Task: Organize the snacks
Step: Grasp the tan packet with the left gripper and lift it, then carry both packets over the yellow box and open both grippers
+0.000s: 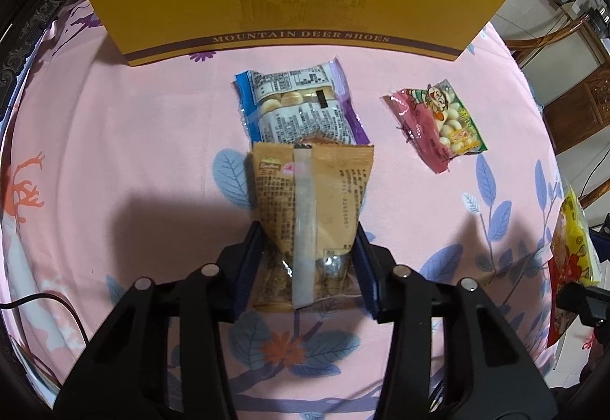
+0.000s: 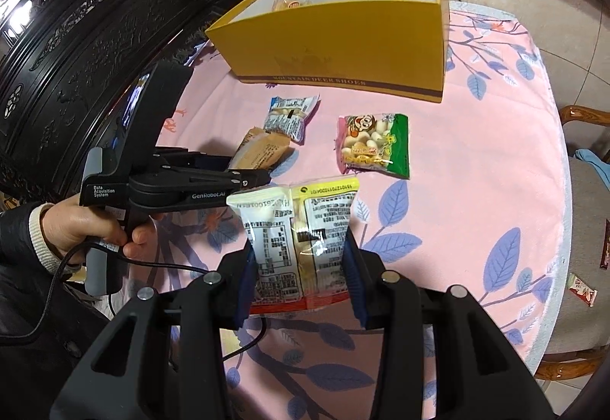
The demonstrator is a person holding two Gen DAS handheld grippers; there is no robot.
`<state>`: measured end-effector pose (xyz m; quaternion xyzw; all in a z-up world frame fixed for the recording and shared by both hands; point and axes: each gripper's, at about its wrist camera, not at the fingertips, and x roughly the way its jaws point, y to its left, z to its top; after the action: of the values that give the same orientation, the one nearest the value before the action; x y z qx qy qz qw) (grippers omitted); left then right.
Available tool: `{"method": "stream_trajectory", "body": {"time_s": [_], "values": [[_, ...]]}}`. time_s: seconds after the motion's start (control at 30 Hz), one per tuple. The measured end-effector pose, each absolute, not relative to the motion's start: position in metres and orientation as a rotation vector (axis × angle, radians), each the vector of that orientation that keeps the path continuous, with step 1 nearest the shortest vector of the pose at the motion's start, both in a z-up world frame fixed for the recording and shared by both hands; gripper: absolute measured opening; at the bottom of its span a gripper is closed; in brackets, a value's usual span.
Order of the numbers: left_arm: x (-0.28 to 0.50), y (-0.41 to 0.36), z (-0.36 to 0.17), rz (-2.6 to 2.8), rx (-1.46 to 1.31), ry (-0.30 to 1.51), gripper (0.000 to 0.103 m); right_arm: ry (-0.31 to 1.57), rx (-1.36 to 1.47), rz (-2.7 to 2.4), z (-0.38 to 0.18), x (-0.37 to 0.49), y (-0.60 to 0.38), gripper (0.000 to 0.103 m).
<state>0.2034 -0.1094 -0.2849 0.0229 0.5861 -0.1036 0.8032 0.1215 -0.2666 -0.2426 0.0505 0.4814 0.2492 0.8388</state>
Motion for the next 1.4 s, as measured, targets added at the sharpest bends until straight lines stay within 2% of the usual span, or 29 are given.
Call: {"method": "stream_trajectory", "body": {"time_s": [0.47,0.53,0.6,0.77,0.97,1.03,1.07,1.1,1.23,1.27,1.3,1.4], "values": [[0.193,-0.092,-0.241,-0.225,-0.031,1.175,0.042,0.954,0.139,0.541,-0.216,0.127,-0.259,0.041],[0.190,-0.087,-0.233,-0.224,-0.042,1.160,0.041,0.943,0.150,0.544,-0.212,0.128,-0.258,0.041],[0.186,-0.077,-0.223,-0.226,-0.059,1.143,0.034,0.933,0.155,0.547,-0.207,0.130,-0.257,0.041],[0.187,-0.078,-0.205,-0.230,-0.093,1.087,0.033,0.915,0.161,0.552,-0.200,0.133,-0.253,0.041],[0.191,-0.073,-0.229,-0.217,-0.096,1.151,0.033,0.917,0.162,0.555,-0.200,0.132,-0.249,0.041],[0.195,-0.080,-0.242,-0.219,-0.081,1.176,0.041,0.921,0.162,0.553,-0.202,0.131,-0.249,0.041],[0.197,-0.083,-0.246,-0.217,-0.069,1.181,0.054,0.923,0.165,0.553,-0.203,0.130,-0.250,0.041],[0.200,-0.089,-0.251,-0.218,-0.053,1.186,0.061,0.926,0.168,0.551,-0.204,0.130,-0.251,0.041],[0.212,-0.110,-0.272,-0.234,0.001,1.235,0.063,0.927,0.170,0.539,-0.205,0.129,-0.255,0.041],[0.214,-0.113,-0.279,-0.222,0.027,1.248,0.062,0.926,0.169,0.537,-0.205,0.128,-0.255,0.041],[0.215,-0.115,-0.285,-0.204,0.056,1.264,0.052,0.925,0.168,0.534,-0.205,0.128,-0.256,0.041],[0.213,-0.114,-0.288,-0.198,0.068,1.269,0.041,0.920,0.165,0.522,-0.204,0.128,-0.259,0.041]]}}
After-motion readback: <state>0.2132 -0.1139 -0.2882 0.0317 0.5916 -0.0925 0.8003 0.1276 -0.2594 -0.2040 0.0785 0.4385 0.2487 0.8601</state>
